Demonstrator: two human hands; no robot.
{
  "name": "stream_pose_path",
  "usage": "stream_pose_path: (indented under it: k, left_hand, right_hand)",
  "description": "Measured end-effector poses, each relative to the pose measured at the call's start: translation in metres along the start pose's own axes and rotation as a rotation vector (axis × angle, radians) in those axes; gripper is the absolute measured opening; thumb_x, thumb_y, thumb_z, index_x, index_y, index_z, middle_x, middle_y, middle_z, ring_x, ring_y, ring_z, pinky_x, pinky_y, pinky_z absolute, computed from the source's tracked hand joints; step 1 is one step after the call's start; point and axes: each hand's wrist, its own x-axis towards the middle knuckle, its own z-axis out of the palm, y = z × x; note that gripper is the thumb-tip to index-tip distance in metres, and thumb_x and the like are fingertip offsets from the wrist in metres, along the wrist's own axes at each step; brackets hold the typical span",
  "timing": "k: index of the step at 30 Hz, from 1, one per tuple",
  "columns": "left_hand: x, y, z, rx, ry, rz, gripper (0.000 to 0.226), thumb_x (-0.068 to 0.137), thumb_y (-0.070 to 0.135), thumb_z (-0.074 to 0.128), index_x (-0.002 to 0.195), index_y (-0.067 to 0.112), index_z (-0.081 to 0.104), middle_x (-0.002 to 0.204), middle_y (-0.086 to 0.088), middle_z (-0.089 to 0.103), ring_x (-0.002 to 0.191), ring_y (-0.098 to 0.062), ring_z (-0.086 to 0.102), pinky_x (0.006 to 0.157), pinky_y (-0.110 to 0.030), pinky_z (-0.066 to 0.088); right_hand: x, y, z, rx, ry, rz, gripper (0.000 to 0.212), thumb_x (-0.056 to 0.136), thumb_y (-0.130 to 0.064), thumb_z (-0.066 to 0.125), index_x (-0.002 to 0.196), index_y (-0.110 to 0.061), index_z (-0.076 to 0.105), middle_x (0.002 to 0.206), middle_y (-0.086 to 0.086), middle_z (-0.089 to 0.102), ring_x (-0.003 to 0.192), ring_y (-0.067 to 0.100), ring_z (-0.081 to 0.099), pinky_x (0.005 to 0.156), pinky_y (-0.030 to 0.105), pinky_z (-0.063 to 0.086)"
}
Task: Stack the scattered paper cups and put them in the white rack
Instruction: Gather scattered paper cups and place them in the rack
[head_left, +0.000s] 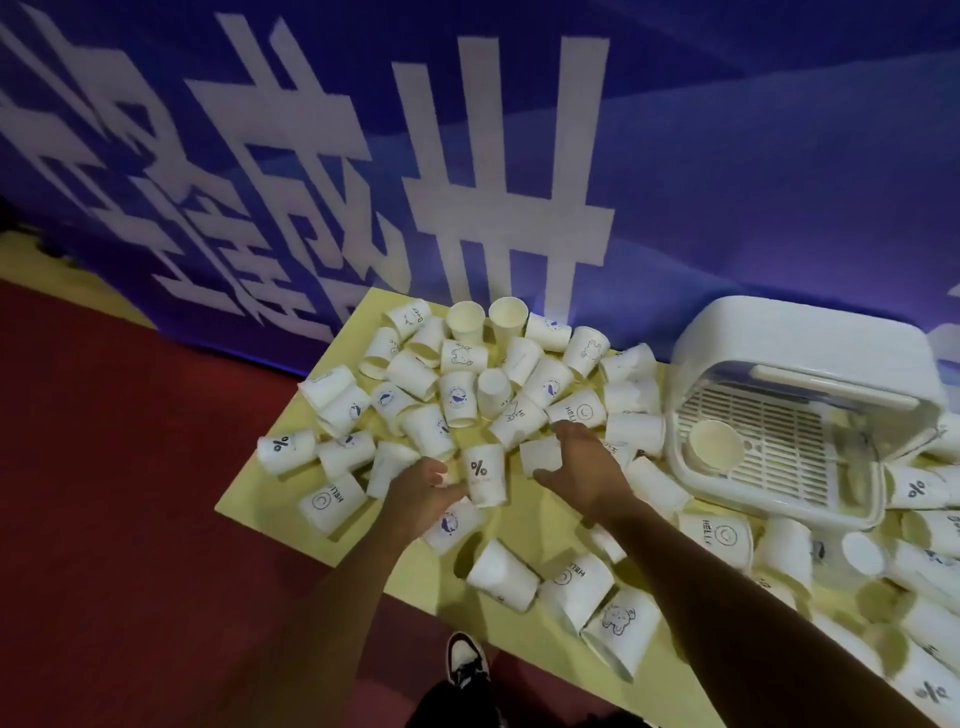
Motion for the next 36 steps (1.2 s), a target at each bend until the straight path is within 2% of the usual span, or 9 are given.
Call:
stream_pose_path:
  k: [3, 6, 9, 12, 16, 24, 29, 34, 36]
  left_hand:
    - [0.003, -0.023, -0.009, 0.058, 0.074, -0.019, 0.054, 0.083, 0.035, 0.076, 0.128, 0.012, 0.057, 0.125, -0.005, 0.060, 0.109, -0.017, 0.058, 0.084, -0.024, 0.041]
    - [0.008, -0.038, -0.013, 0.086, 0.142, -0.028, 0.054, 0.081, 0.031, 0.074, 0.128, 0.009, 0.058, 0.121, -0.009, 0.061, 0.102, -0.018, 0.058, 0.079, -0.024, 0.040]
    - [0.015, -0.048, -0.015, 0.026, 0.165, -0.049, 0.050, 0.081, 0.023, 0.074, 0.125, 0.005, 0.058, 0.112, -0.009, 0.062, 0.098, -0.022, 0.060, 0.080, -0.030, 0.047]
    - [0.022, -0.052, -0.015, 0.019, 0.164, -0.047, 0.045, 0.079, 0.019, 0.071, 0.121, 0.005, 0.058, 0.109, -0.008, 0.060, 0.093, -0.019, 0.057, 0.075, -0.027, 0.043]
    - [0.030, -0.058, -0.010, 0.037, 0.137, -0.026, 0.036, 0.076, 0.018, 0.068, 0.110, 0.009, 0.060, 0.101, -0.007, 0.061, 0.092, -0.023, 0.060, 0.066, -0.027, 0.040]
    - [0.042, -0.062, -0.002, 0.050, 0.098, -0.019, 0.054, 0.077, 0.020, 0.071, 0.127, 0.011, 0.054, 0.117, -0.006, 0.060, 0.104, -0.023, 0.060, 0.084, -0.035, 0.052]
    - [0.045, -0.066, 0.004, 0.060, 0.109, -0.030, 0.059, 0.079, 0.023, 0.075, 0.131, 0.013, 0.050, 0.121, -0.006, 0.059, 0.110, -0.025, 0.058, 0.092, -0.042, 0.052]
    - [0.047, -0.070, 0.006, 0.052, 0.116, -0.049, 0.056, 0.079, 0.022, 0.077, 0.128, 0.014, 0.050, 0.120, -0.005, 0.062, 0.110, -0.025, 0.059, 0.085, -0.032, 0.047]
    - [0.046, -0.069, 0.006, 0.055, 0.124, -0.040, 0.056, 0.079, 0.024, 0.076, 0.127, 0.013, 0.050, 0.118, -0.005, 0.062, 0.109, -0.025, 0.060, 0.084, -0.032, 0.047]
  right_hand:
    - [0.004, -0.019, 0.021, -0.002, -0.052, -0.030, 0.068, 0.084, -0.033, 0.075, 0.138, -0.008, 0.045, 0.134, 0.013, 0.053, 0.124, 0.027, 0.052, 0.098, 0.034, 0.044]
    - [0.008, -0.034, 0.040, -0.013, -0.116, -0.029, 0.068, 0.084, -0.035, 0.073, 0.139, -0.009, 0.043, 0.133, 0.012, 0.054, 0.123, 0.027, 0.053, 0.098, 0.035, 0.046]
    - [0.014, -0.046, 0.056, -0.025, -0.163, 0.013, 0.064, 0.087, -0.036, 0.070, 0.137, -0.008, 0.043, 0.131, 0.012, 0.055, 0.121, 0.028, 0.054, 0.096, 0.036, 0.047]
    - [0.019, -0.054, 0.070, -0.042, -0.181, 0.071, 0.055, 0.092, -0.040, 0.062, 0.131, -0.006, 0.044, 0.129, 0.014, 0.057, 0.119, 0.030, 0.056, 0.094, 0.037, 0.046]
    - [0.024, -0.061, 0.084, -0.081, -0.171, 0.157, 0.059, 0.095, -0.047, 0.059, 0.133, -0.005, 0.041, 0.130, 0.013, 0.059, 0.122, 0.031, 0.056, 0.096, 0.037, 0.046]
    - [0.036, -0.067, 0.101, -0.012, -0.133, 0.300, 0.066, 0.091, -0.049, 0.065, 0.133, -0.003, 0.044, 0.130, 0.014, 0.060, 0.121, 0.032, 0.058, 0.096, 0.039, 0.048]
    - [0.039, -0.067, 0.106, 0.066, -0.121, 0.306, 0.066, 0.087, -0.044, 0.071, 0.130, -0.001, 0.046, 0.129, 0.016, 0.060, 0.120, 0.032, 0.058, 0.099, 0.039, 0.048]
    - [0.037, -0.065, 0.103, 0.093, -0.104, 0.286, 0.064, 0.085, -0.044, 0.072, 0.128, -0.004, 0.046, 0.125, 0.014, 0.061, 0.117, 0.030, 0.059, 0.097, 0.038, 0.048]
    - [0.035, -0.063, 0.098, 0.111, -0.092, 0.271, 0.064, 0.084, -0.043, 0.073, 0.127, -0.004, 0.047, 0.123, 0.013, 0.062, 0.116, 0.030, 0.059, 0.096, 0.038, 0.048]
